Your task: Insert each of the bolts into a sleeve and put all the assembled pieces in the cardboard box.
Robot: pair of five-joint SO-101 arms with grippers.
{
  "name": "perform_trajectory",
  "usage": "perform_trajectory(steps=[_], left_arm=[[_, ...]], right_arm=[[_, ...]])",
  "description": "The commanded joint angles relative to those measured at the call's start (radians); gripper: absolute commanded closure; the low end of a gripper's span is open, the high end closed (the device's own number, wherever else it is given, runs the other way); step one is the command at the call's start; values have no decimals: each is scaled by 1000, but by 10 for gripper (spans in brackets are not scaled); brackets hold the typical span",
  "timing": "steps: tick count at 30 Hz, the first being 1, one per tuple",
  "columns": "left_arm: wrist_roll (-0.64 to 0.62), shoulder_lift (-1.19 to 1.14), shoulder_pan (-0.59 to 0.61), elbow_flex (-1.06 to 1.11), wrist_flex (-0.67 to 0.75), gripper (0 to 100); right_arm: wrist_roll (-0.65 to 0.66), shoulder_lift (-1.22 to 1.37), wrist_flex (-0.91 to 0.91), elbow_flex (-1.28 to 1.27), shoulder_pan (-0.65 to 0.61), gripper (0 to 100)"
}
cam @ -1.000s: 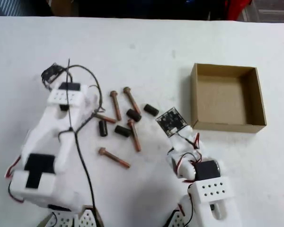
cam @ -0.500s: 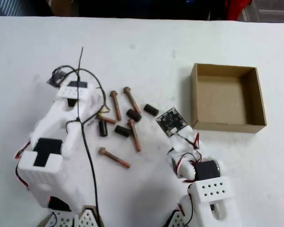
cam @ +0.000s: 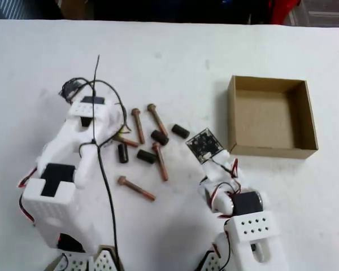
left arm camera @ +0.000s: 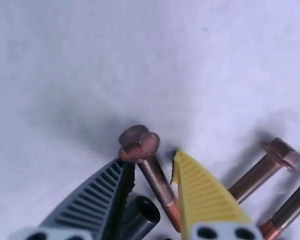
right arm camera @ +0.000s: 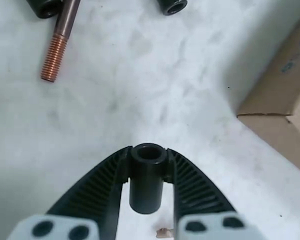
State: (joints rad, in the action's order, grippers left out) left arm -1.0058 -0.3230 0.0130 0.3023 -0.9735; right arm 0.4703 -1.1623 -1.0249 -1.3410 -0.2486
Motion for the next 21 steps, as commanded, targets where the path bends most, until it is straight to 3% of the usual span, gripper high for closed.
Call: perform_trajectory(steps=[1, 2, 6, 18, 21], left_arm=[[20, -1, -4, -60, 44, 939], [21, -2, -2, -60, 44, 983], [20, -2, -4, -60, 46, 939], [23, -2, -4, -52, 92, 940], [86, -2, -4, -55, 89, 940]], right_arm=[[11, -16, 16, 5, 12, 981], [11, -16, 16, 5, 12, 981], [11, -16, 15, 5, 12, 981], [11, -16, 16, -6, 12, 981], [11, -16, 16, -6, 12, 981]])
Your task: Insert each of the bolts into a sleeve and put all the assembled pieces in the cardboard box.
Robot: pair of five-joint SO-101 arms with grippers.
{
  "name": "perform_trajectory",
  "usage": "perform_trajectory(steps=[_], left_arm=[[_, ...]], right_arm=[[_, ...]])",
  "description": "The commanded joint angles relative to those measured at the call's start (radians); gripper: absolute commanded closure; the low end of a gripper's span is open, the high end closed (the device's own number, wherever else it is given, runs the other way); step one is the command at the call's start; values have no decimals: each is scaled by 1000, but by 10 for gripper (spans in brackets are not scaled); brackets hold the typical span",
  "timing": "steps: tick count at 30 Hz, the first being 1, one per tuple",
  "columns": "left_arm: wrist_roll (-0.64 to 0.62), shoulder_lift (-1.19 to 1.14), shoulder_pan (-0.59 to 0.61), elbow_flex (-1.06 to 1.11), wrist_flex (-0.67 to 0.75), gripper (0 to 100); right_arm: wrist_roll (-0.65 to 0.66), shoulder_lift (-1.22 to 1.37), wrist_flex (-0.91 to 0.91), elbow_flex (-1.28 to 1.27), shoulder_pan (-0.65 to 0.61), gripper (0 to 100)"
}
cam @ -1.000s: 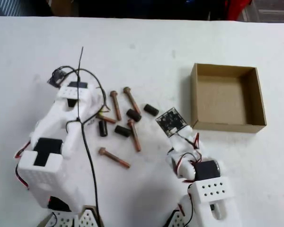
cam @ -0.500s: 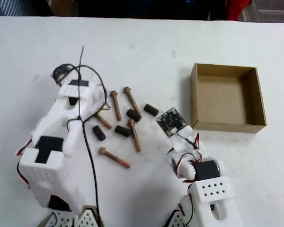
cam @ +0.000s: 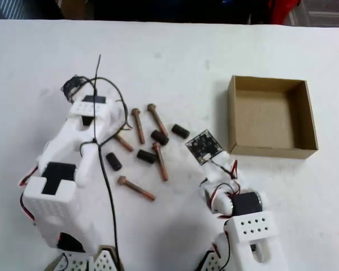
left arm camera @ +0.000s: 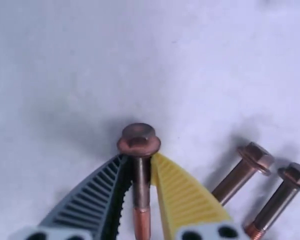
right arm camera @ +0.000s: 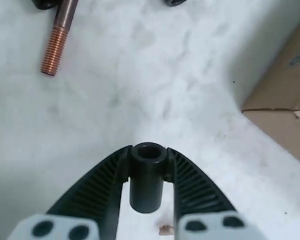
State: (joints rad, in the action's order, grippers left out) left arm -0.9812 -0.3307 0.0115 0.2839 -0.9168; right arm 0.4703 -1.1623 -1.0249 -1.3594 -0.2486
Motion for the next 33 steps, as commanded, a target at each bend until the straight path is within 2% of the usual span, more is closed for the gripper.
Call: perform_trajectory(steps=[1, 12, 15, 19, 21, 23, 33], left_arm=[[101, 5, -2, -35, 32, 940], [457, 5, -2, -43, 34, 940], [614, 5, -2, -43, 31, 940], [904, 7, -2, -34, 31, 940], [1005, 7, -4, -34, 12, 940], [1040, 7, -8, -40, -14, 939], [1048, 13, -5, -38, -26, 940]], right_arm=[[11, -16, 16, 12, 12, 981], [11, -16, 16, 12, 12, 981], [11, -16, 16, 12, 12, 981], [11, -16, 16, 12, 12, 981], [11, -16, 16, 12, 12, 981], [11, -16, 16, 12, 12, 981], [11, -16, 16, 12, 12, 981]])
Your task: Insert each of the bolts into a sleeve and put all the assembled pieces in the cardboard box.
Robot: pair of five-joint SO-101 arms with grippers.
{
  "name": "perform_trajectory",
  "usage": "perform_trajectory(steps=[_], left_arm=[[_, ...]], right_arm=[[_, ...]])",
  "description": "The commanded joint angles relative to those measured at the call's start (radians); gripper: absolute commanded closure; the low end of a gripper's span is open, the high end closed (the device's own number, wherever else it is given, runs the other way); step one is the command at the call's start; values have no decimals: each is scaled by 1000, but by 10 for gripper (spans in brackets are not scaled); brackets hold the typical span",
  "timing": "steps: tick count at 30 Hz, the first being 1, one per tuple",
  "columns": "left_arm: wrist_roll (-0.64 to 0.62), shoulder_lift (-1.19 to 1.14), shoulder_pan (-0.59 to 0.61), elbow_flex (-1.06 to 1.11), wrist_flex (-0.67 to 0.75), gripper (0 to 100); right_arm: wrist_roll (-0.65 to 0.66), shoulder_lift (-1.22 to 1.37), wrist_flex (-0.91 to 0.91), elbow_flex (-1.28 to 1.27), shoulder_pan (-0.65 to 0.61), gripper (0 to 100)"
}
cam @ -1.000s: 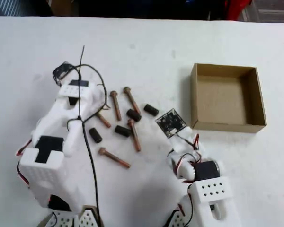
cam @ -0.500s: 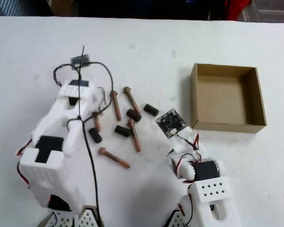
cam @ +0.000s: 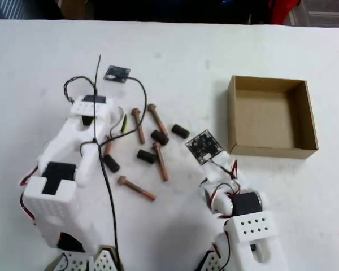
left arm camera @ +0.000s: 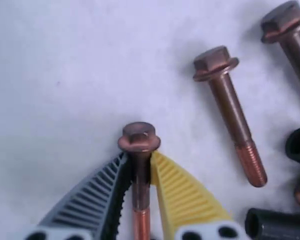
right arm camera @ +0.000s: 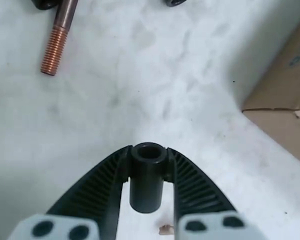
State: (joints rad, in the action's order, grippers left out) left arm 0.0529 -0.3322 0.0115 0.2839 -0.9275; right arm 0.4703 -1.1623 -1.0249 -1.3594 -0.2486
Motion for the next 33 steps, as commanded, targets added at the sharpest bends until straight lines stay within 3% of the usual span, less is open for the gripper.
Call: perform_trajectory(steps=[1, 4, 10, 22, 26, 33], left_arm=[[14, 16, -10, -43, -15, 940], [46, 18, -21, -46, -14, 941], [342, 19, -28, -155, -117, 978], [345, 56, -39, -463, -474, 980], [345, 229, -39, -400, -488, 980], [345, 576, -38, -98, -382, 979]], right_arm=[[11, -16, 16, 12, 12, 981], [11, -16, 16, 12, 12, 981], [11, -16, 18, 12, 12, 981], [3, -16, 150, -44, 2, 981], [2, -16, 188, -46, 1, 981], [-110, -16, 262, -40, -50, 981]])
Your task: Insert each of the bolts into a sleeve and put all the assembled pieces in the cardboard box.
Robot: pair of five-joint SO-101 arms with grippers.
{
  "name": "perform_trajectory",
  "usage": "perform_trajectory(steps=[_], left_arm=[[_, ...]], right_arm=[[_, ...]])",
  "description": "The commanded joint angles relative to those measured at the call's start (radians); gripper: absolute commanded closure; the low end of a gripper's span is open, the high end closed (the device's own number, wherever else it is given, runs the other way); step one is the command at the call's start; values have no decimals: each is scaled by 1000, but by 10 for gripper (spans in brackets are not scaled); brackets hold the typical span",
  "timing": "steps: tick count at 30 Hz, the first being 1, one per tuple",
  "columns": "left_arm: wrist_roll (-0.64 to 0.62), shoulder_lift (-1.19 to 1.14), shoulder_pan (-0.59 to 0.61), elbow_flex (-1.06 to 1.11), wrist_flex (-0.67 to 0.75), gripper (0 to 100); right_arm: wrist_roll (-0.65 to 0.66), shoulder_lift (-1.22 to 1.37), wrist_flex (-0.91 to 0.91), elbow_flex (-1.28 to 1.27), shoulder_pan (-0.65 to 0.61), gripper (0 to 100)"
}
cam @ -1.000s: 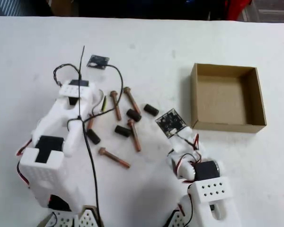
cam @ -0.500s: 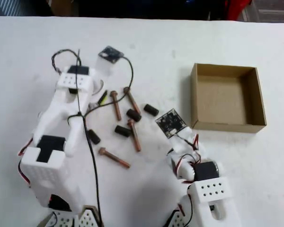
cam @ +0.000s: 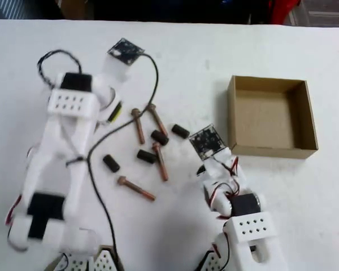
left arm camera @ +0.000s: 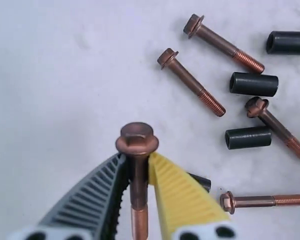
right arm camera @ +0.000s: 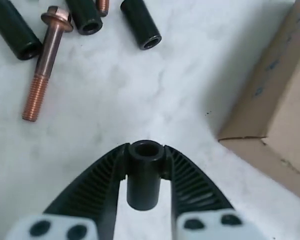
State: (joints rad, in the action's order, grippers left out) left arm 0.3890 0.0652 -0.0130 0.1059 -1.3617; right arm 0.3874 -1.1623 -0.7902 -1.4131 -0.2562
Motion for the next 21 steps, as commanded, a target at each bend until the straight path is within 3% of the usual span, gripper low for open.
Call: perform_trajectory(steps=[1, 8, 11, 16, 21], left_arm=[[8, 220, -12, 120, 63, 979], [-104, 444, 7, 295, 84, 978], [-115, 503, 7, 342, 80, 978], [-169, 570, 25, 413, 80, 977], [-210, 633, 90, 456, 80, 977]], right_arm=[[-31, -16, 28, 14, -62, 981], [-35, -16, 13, 43, -185, 981], [-48, -16, -30, 86, -200, 981], [-184, -16, -114, 192, -200, 981], [-183, -16, -214, 288, -200, 981]])
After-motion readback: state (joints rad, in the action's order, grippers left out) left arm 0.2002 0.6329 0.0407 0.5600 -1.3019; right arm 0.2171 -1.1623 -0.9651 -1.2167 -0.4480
